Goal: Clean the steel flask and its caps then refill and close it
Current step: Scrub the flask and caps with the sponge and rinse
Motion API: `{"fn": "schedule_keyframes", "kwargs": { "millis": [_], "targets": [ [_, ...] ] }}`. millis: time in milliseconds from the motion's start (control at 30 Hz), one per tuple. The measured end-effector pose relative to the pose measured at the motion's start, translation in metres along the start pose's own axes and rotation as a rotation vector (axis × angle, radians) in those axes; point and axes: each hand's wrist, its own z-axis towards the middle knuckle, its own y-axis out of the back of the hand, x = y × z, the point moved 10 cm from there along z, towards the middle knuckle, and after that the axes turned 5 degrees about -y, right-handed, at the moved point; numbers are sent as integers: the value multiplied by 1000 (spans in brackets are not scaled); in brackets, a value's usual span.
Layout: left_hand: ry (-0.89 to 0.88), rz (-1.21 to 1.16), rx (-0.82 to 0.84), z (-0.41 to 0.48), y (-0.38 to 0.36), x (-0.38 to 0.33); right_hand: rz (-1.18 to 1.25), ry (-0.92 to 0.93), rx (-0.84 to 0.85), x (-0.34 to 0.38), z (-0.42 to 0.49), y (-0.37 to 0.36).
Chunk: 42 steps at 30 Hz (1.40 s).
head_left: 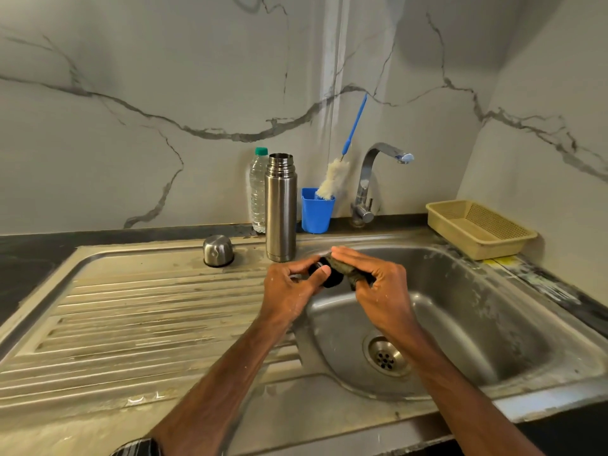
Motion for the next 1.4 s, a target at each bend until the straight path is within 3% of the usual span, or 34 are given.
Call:
{"fn": "schedule_keyframes", "kwargs": {
  "millis": [100, 267, 367, 700, 967, 1267, 1400],
  "targets": [
    [-41, 31, 54, -2, -10, -5, -18, -75, -11, -8, 7, 4],
    [-39, 94, 98, 4, -1, 2, 32, -14, 69, -3, 1, -1],
    [-6, 87, 190, -2, -17, -2, 14, -127, 60, -21, 9, 5],
    [331, -387, 273, -11, -26, 11, 480, -361, 163, -27, 9, 10],
    [342, -636, 92, -8, -23, 13, 748, -605, 75, -50, -1, -8],
    [-31, -203, -66, -1, -1, -12, 709, -687, -60, -48, -12, -1],
    [-174, 141, -85, -3, -1, -22, 699, -756, -99, -54, -15, -3]
  ]
}}
